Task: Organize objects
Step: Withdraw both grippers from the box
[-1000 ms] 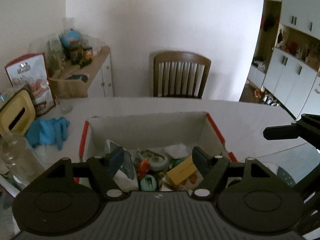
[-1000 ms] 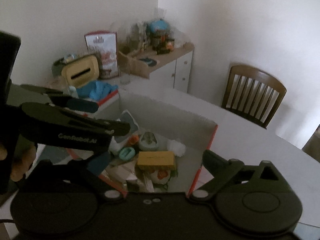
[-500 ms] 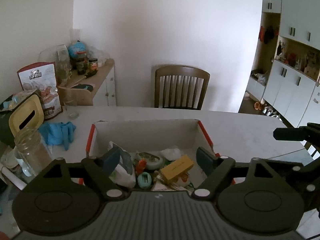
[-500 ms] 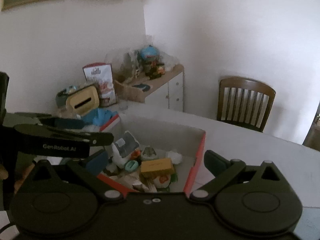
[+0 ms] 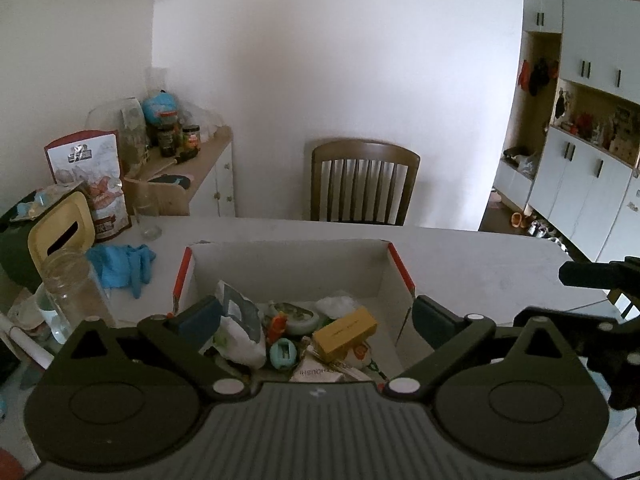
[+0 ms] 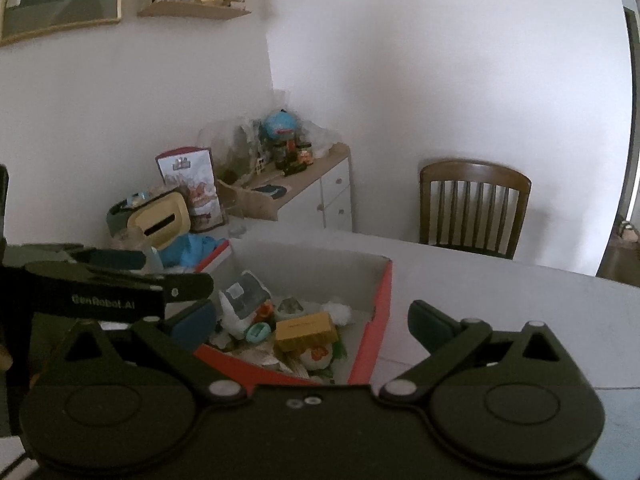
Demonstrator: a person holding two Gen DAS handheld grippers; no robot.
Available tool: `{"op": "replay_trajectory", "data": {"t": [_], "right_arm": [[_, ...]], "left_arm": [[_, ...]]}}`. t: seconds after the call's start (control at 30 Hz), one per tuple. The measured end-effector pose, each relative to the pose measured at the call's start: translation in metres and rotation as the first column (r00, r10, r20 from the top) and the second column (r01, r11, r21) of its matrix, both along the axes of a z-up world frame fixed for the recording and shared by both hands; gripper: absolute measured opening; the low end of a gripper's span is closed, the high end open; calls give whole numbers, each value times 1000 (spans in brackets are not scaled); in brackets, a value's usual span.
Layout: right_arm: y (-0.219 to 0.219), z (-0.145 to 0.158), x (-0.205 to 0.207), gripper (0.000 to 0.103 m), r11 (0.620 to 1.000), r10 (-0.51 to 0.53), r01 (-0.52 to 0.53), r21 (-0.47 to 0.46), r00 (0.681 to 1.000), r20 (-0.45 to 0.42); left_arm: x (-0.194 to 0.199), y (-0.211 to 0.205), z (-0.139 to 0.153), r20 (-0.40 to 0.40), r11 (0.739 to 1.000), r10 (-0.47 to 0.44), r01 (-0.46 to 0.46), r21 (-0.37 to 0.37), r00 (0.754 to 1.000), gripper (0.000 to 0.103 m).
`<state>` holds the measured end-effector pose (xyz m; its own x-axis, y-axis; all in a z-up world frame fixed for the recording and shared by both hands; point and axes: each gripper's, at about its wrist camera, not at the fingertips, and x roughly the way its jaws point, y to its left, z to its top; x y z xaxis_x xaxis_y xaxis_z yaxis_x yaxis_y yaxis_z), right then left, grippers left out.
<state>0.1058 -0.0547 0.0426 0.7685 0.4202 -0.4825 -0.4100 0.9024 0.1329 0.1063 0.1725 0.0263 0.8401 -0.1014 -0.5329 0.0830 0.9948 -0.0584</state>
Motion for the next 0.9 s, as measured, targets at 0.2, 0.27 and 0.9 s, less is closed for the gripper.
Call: {"op": "replay_trajectory", "data": {"t": [0.2, 0.27, 0.9], "right_arm": [[-5, 2, -6, 102, 999, -16, 16, 36, 1000, 6], [-6, 1, -7, 102, 999, -21, 21, 36, 1000, 5], [-9, -10, -19, 102, 999, -32, 33, 34, 999, -18]], "left_arm": [[-10, -2, 3, 29, 1000, 7, -7, 7, 1000, 103], [-13, -3, 3, 36, 1000, 9, -10, 9, 999, 103], [-16, -9, -11, 1, 1000, 9, -9, -3, 1000, 103]]}}
